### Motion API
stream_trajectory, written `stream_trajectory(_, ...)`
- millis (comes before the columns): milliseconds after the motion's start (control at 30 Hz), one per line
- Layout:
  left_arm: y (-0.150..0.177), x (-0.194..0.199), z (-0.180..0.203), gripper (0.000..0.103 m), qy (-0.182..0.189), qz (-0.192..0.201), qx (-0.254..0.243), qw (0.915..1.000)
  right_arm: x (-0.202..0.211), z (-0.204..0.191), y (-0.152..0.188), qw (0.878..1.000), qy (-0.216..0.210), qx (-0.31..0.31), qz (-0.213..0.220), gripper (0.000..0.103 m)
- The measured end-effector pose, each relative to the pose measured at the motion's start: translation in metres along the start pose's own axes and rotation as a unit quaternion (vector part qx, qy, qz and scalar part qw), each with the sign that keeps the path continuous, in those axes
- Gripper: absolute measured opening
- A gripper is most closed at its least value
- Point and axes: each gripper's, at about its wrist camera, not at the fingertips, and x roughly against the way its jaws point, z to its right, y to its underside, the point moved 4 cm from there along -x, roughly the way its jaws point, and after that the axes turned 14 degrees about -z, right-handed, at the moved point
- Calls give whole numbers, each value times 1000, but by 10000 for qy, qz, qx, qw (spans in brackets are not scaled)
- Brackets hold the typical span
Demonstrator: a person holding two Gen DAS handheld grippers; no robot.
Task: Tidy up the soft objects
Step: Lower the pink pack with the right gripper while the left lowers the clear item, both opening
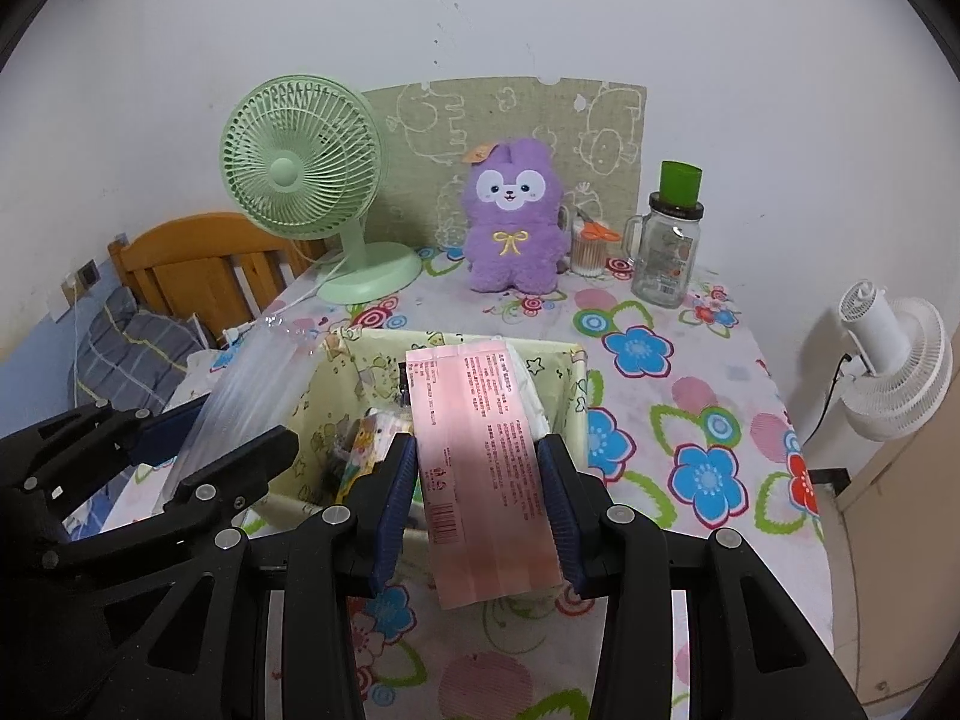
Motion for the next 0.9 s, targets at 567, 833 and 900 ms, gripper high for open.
stream_trajectory(567,-30,-57,-4,36,-145,-251,118,9995,-29,14,-19,9997,-136,-161,-96,45)
stream_trajectory(833,-31,-74,-8,55,-144,-453,133,9988,-43,14,-25,9994,-218,-193,-169,45)
stream_trajectory(900,-29,-75,-10,58,-164,-495,139,9985,-48,11,-26,9994,-229,-164,-213,45)
